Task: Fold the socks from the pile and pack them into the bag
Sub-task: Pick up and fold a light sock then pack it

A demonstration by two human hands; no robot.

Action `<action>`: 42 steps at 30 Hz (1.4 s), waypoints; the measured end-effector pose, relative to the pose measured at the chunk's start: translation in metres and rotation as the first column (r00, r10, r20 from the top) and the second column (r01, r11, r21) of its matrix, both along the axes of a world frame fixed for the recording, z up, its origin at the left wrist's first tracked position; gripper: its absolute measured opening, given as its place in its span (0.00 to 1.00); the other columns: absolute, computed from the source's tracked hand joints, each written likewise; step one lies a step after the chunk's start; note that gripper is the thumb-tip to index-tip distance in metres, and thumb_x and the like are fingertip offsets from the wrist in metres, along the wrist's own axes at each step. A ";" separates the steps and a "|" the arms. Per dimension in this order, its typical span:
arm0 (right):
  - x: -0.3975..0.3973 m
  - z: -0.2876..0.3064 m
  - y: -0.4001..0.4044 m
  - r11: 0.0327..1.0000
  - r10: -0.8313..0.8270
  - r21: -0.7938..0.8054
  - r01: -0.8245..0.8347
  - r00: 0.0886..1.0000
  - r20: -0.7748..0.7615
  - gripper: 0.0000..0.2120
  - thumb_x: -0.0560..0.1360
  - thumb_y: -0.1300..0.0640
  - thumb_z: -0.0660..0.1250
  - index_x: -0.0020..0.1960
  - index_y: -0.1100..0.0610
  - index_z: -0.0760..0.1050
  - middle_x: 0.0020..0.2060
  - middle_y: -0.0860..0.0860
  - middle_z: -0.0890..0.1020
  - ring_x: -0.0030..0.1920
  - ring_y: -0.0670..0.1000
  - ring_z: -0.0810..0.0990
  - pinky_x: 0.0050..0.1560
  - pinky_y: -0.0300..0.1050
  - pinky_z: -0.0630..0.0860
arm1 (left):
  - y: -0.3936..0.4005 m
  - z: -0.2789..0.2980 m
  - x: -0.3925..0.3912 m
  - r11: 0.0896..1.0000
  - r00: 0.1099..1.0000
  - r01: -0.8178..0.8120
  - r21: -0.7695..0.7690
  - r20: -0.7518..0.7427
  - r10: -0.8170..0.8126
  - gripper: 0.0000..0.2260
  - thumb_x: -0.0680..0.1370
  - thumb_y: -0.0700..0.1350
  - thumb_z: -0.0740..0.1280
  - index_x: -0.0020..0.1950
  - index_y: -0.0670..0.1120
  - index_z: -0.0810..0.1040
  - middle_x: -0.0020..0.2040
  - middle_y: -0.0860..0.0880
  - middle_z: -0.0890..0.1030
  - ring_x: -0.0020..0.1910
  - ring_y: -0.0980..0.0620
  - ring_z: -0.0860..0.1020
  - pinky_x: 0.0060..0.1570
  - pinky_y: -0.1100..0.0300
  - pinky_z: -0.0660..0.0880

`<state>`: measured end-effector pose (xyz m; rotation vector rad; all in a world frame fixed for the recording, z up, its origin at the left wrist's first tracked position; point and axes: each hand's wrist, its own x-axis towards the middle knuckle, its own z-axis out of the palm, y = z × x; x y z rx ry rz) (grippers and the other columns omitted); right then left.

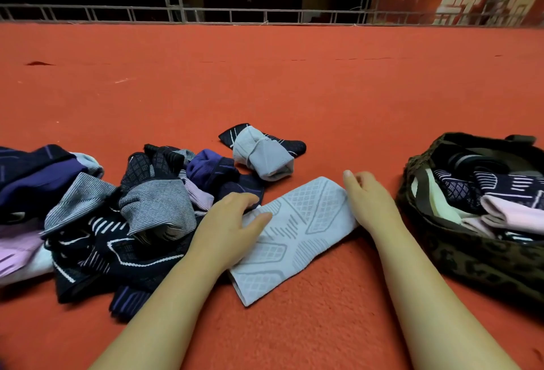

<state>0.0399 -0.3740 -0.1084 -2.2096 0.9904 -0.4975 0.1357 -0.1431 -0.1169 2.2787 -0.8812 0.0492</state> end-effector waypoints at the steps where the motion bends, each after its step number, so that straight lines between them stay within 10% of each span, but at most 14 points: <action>1: 0.001 -0.001 0.001 0.999 0.036 -0.016 -0.039 0.988 -0.150 0.27 0.77 0.36 0.50 0.55 0.56 0.73 0.53 0.54 0.78 0.55 0.56 0.76 0.52 0.50 0.70 | 0.000 0.001 -0.001 0.998 1.000 -0.003 0.061 0.006 0.003 0.18 0.75 0.58 0.64 0.63 0.52 0.73 0.57 0.56 0.74 0.58 0.56 0.72 0.57 0.58 0.69; 5: -0.004 0.004 0.005 0.987 0.160 0.033 -0.159 0.917 -0.366 0.24 0.71 0.34 0.61 0.44 0.56 0.75 0.42 0.51 0.80 0.43 0.53 0.78 0.45 0.49 0.73 | 0.002 0.002 0.002 0.973 0.989 -0.021 0.228 -0.135 0.053 0.20 0.71 0.65 0.64 0.59 0.57 0.73 0.55 0.57 0.76 0.55 0.55 0.75 0.56 0.54 0.72; 8: -0.009 0.011 0.015 0.885 0.364 0.306 -0.351 0.931 0.018 0.15 0.75 0.49 0.67 0.47 0.62 0.79 0.41 0.54 0.84 0.41 0.53 0.82 0.47 0.53 0.78 | 0.006 0.007 0.005 0.977 0.967 0.018 0.213 -0.252 0.037 0.15 0.71 0.63 0.67 0.46 0.53 0.77 0.44 0.56 0.80 0.44 0.56 0.78 0.48 0.55 0.75; 11: -0.011 0.018 0.027 0.734 0.215 0.515 -0.442 0.871 0.441 0.10 0.78 0.55 0.63 0.45 0.59 0.79 0.40 0.55 0.85 0.42 0.56 0.82 0.46 0.51 0.78 | 0.008 0.010 0.007 0.992 0.919 0.114 0.062 -0.386 -0.081 0.10 0.74 0.54 0.69 0.43 0.47 0.77 0.40 0.54 0.80 0.39 0.55 0.77 0.42 0.57 0.72; 16: -0.002 0.045 0.020 0.680 -0.082 0.616 -0.399 0.793 0.604 0.12 0.78 0.55 0.64 0.37 0.56 0.71 0.32 0.52 0.80 0.36 0.53 0.77 0.41 0.48 0.73 | -0.014 0.025 0.018 0.967 0.891 0.101 -0.232 -0.411 -0.191 0.04 0.76 0.48 0.68 0.42 0.51 0.78 0.38 0.57 0.80 0.37 0.59 0.77 0.41 0.61 0.72; 21: 0.008 0.124 -0.007 0.806 0.107 0.339 -0.486 0.683 0.723 0.12 0.78 0.57 0.64 0.36 0.55 0.69 0.28 0.49 0.77 0.29 0.47 0.74 0.33 0.42 0.70 | -0.055 0.077 0.030 0.922 0.945 0.163 -0.352 -0.212 -0.248 0.06 0.74 0.46 0.70 0.40 0.52 0.74 0.37 0.57 0.77 0.37 0.60 0.75 0.38 0.66 0.70; 24: 0.002 0.148 -0.009 0.774 0.327 0.209 -0.598 0.659 0.677 0.11 0.71 0.52 0.70 0.38 0.55 0.70 0.29 0.48 0.78 0.30 0.46 0.75 0.32 0.39 0.71 | -0.051 0.084 0.025 0.900 0.922 0.254 -0.355 -0.193 -0.336 0.10 0.70 0.48 0.73 0.46 0.54 0.74 0.42 0.60 0.79 0.41 0.64 0.77 0.44 0.65 0.73; 28: -0.018 0.118 0.009 0.504 0.493 0.446 -0.740 0.670 0.554 0.36 0.52 0.40 0.82 0.49 0.61 0.75 0.40 0.57 0.83 0.39 0.53 0.82 0.41 0.47 0.78 | -0.016 0.060 -0.006 0.859 0.799 0.343 -0.380 -0.363 -0.480 0.26 0.56 0.56 0.70 0.52 0.57 0.72 0.47 0.64 0.80 0.49 0.65 0.78 0.50 0.67 0.73; 33: -0.052 0.070 0.033 0.300 0.601 0.636 -0.711 0.658 0.453 0.41 0.49 0.42 0.84 0.51 0.64 0.73 0.40 0.56 0.82 0.39 0.51 0.82 0.40 0.43 0.79 | 0.012 0.041 -0.048 0.760 0.527 0.519 -0.392 -0.553 -0.645 0.21 0.60 0.54 0.66 0.51 0.49 0.76 0.43 0.60 0.81 0.43 0.65 0.77 0.44 0.67 0.73; 37: -0.067 0.043 0.049 0.308 0.669 0.693 -0.652 0.667 0.330 0.29 0.49 0.45 0.84 0.39 0.57 0.71 0.31 0.49 0.76 0.29 0.44 0.75 0.30 0.37 0.71 | 0.032 0.032 -0.073 0.679 0.377 0.689 -0.253 -0.675 -0.634 0.18 0.67 0.59 0.63 0.54 0.54 0.74 0.47 0.66 0.80 0.46 0.71 0.75 0.51 0.71 0.70; 42: -0.062 0.018 0.066 0.572 0.718 0.525 -0.630 0.694 0.051 0.09 0.63 0.53 0.72 0.39 0.53 0.74 0.27 0.40 0.74 0.29 0.40 0.69 0.34 0.37 0.65 | 0.047 0.018 -0.082 0.732 0.438 0.660 -0.172 -0.704 -0.560 0.22 0.71 0.56 0.64 0.64 0.54 0.73 0.66 0.58 0.74 0.65 0.63 0.71 0.70 0.61 0.63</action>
